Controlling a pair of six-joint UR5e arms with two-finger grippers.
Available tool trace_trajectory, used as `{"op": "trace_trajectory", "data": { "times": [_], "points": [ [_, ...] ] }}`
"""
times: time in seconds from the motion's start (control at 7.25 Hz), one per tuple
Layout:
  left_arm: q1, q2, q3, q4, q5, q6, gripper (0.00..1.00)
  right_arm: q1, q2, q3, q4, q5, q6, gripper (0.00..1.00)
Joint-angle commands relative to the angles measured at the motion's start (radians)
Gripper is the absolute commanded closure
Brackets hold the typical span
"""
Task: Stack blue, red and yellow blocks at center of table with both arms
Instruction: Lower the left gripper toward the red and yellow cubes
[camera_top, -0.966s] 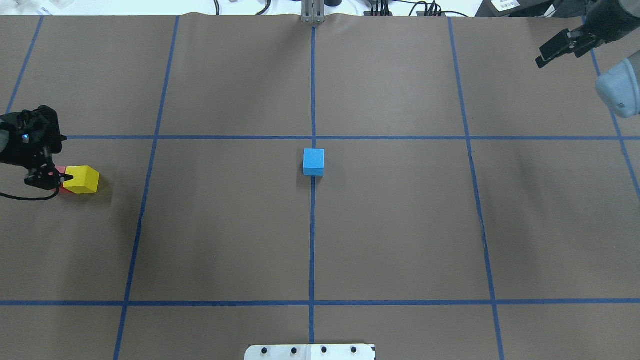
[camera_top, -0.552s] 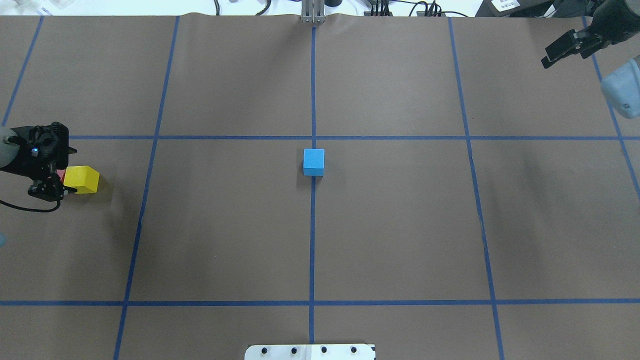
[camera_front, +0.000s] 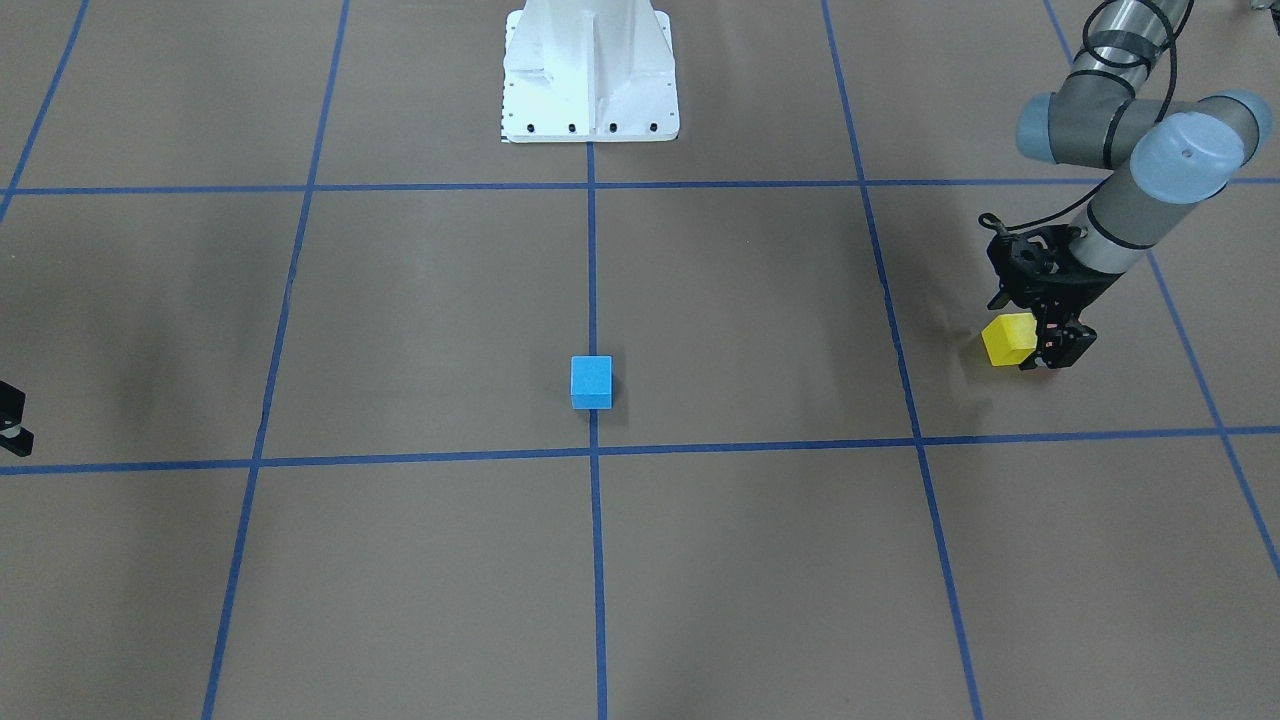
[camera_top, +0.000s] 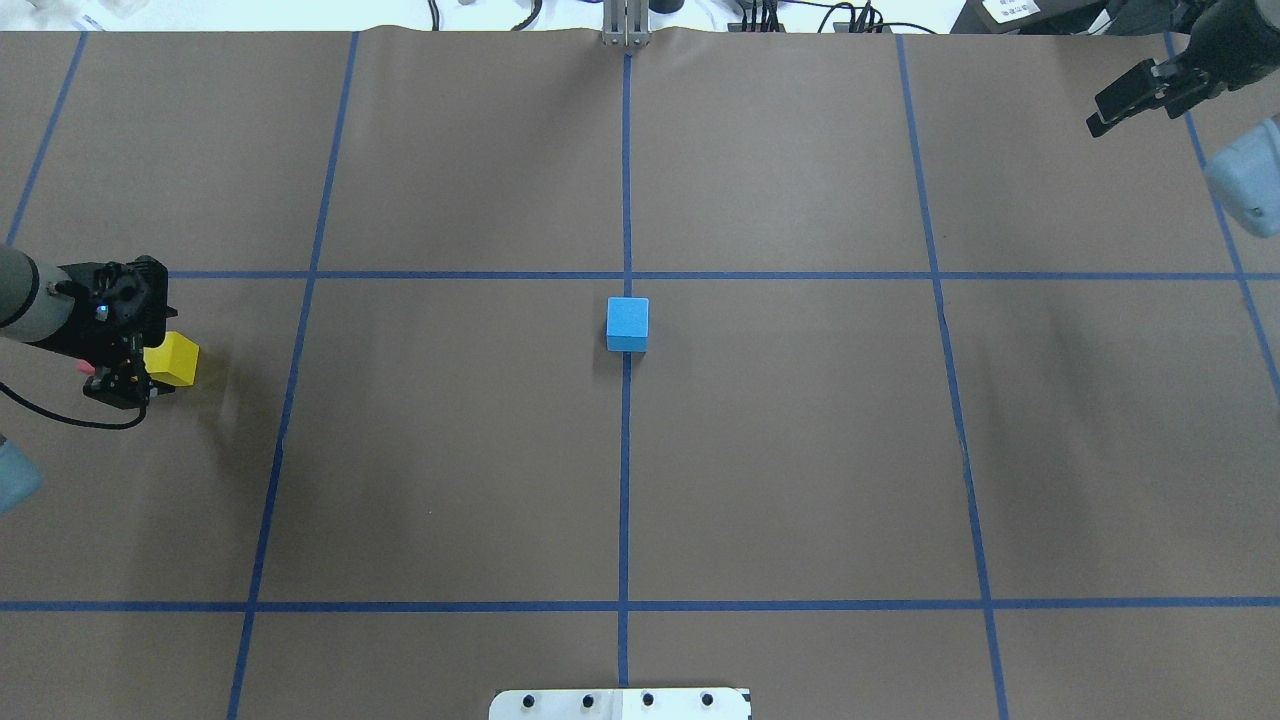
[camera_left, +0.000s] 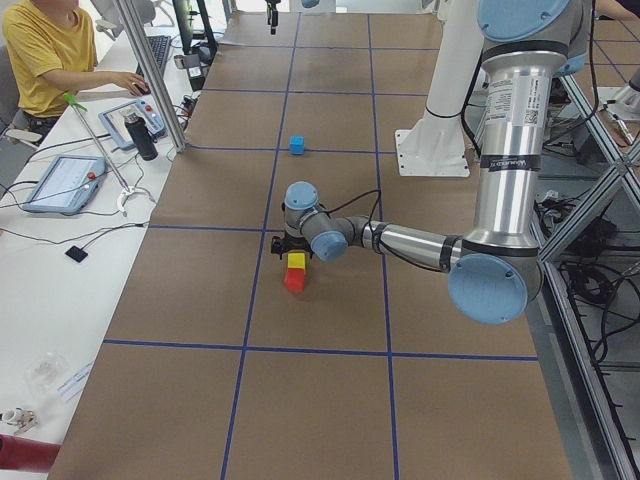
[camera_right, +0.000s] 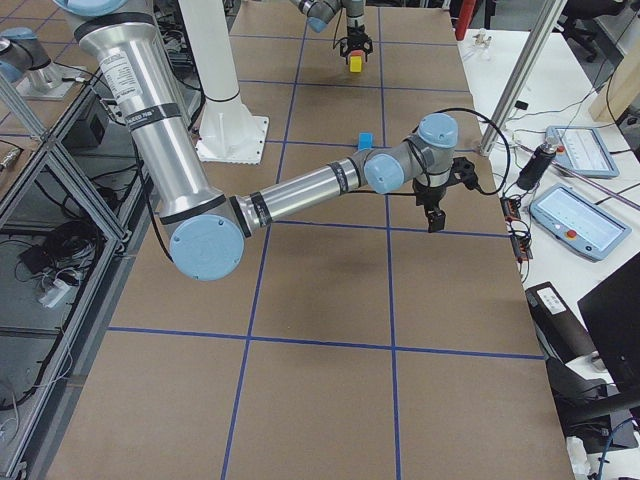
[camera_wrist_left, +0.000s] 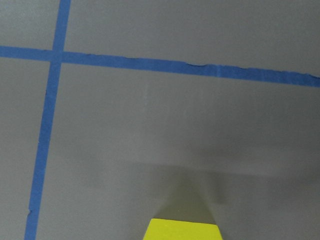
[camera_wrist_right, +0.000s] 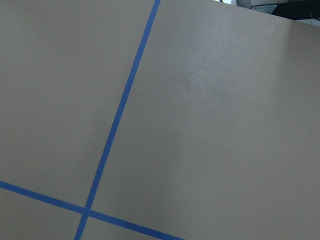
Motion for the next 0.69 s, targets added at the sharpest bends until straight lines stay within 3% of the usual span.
{"op": "trace_trajectory", "data": {
  "times": [0.0,0.55],
  "points": [
    [0.001,0.007,0.011,0.0,0.0,0.0,0.0,0.0,0.001,0.0,0.002,0.0,-0.001,0.0],
    [-0.018,0.008,0.008,0.003,-0.082,0.047,0.0,-0.001,0.001,-0.001,0.002,0.0,-0.007,0.0]
  ]
}}
